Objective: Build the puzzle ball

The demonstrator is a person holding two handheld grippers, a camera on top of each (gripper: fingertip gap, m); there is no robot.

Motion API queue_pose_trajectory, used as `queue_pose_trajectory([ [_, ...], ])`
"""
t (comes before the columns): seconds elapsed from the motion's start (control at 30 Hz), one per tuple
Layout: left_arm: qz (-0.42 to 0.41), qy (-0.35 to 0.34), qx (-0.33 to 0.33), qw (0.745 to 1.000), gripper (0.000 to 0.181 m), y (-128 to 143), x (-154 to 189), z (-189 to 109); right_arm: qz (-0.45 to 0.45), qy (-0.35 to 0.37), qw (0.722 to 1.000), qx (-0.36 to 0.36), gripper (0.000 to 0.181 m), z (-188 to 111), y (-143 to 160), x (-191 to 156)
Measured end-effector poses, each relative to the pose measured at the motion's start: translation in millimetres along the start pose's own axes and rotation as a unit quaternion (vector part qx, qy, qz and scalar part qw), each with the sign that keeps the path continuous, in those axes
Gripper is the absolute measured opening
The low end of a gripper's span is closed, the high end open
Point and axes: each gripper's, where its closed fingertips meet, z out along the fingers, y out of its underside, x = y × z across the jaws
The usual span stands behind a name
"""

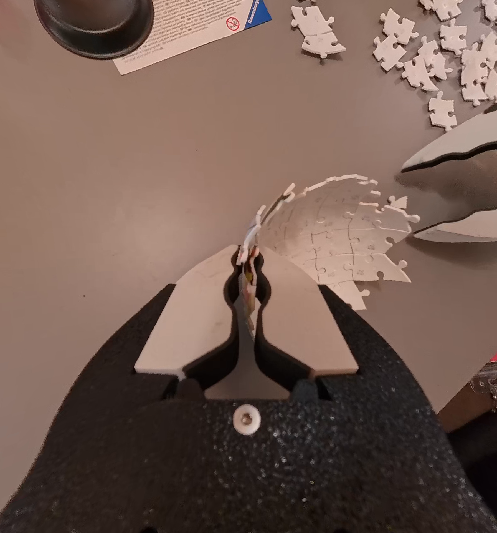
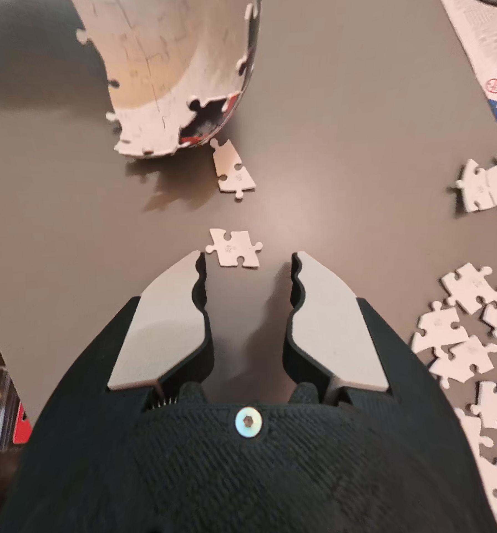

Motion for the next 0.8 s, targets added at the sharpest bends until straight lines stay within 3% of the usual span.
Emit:
queue_pose_trajectory([
  [0.13, 0.01, 0.001, 0.003, 1.0, 0.006, -2.2, 4.1, 0.6, -0.036, -0.002, 0.999, -0.031, 0.045, 6.1, 8.2, -0.1],
  [0.4, 0.026, 0.006, 0.001, 1.0, 0.007, -2.6, 2.8, -0.8, -0.084, -0.013, 0.996, -0.017, 0.008, 9.0, 5.4, -7.2],
  [0.53, 0.032, 0.01, -0.005, 0.999, 0.005, -2.0, 0.3, -1.4, -0.083, -0.01, 0.996, -0.015, 0.004, 9.4, 5.3, -9.2],
  [0.63, 0.036, 0.009, -0.009, 0.999, 0.005, -0.4, -0.8, -1.1, -0.071, 0.003, 0.997, -0.008, 0.016, 2.2, 0.1, -5.0],
  [0.7, 0.041, 0.008, -0.009, 0.999, 0.004, 0.4, -0.4, -1.5, -0.055, 0.035, 0.997, 0.033, 0.024, -12.6, -20.0, 9.0],
  [0.8, 0.051, 0.003, -0.01, 0.999, 0.004, 0.6, 0.7, -1.8, -0.034, 0.044, 0.988, 0.144, 0.032, -36.0, -75.1, 18.5],
])
